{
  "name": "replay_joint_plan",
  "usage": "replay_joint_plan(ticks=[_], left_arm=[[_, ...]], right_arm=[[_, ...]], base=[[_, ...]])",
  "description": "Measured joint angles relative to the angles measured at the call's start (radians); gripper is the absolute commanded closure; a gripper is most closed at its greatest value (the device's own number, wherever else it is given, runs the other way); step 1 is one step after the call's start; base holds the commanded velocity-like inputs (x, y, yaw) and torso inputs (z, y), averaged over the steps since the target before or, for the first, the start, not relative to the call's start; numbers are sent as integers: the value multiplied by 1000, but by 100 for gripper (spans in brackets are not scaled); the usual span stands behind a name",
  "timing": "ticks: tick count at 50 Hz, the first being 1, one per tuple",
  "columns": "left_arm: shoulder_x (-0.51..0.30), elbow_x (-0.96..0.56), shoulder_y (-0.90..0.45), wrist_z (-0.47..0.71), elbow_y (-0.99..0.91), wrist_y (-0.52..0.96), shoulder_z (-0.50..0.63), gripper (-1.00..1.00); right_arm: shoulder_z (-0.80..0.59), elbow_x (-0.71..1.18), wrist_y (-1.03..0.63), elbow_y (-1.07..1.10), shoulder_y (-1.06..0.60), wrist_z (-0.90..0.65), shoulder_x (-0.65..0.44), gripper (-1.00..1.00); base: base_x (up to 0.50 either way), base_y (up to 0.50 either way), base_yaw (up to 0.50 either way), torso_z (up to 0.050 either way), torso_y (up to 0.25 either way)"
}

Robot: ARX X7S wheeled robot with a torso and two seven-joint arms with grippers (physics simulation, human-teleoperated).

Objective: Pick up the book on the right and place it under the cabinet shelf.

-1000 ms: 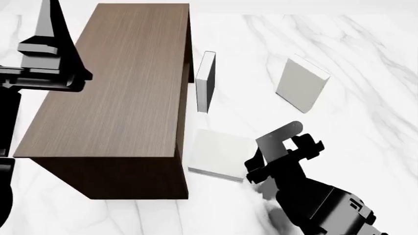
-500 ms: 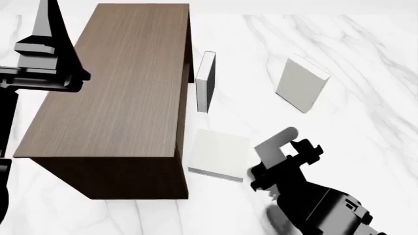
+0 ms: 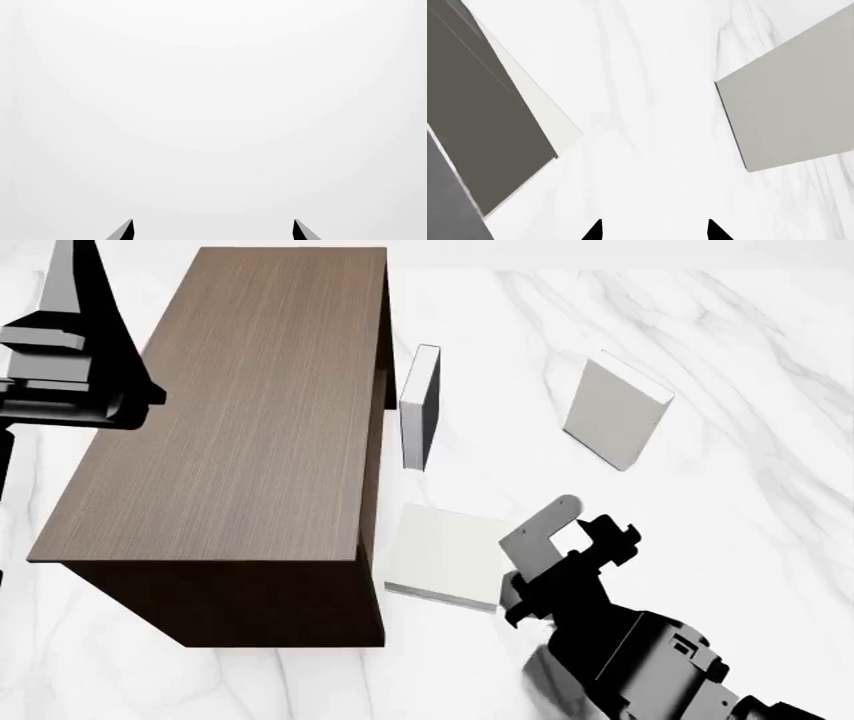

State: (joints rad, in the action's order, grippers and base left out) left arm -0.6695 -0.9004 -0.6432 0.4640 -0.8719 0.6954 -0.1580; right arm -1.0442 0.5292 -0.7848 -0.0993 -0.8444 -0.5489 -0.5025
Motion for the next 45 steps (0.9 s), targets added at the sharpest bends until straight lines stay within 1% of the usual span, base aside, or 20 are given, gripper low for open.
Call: replay_joint_plan(ticks=[25, 45], left_arm=[[-12, -5, 12, 3, 0, -12, -10, -100], [-20, -13, 17, 6, 2, -20, -19, -100]], right_arm=[[-26, -45, 15, -80, -37, 23, 50, -100], [-31, -68, 10, -96, -49, 48, 64, -100]], base=[[2, 0, 3, -2, -5], [1, 0, 1, -2, -4]])
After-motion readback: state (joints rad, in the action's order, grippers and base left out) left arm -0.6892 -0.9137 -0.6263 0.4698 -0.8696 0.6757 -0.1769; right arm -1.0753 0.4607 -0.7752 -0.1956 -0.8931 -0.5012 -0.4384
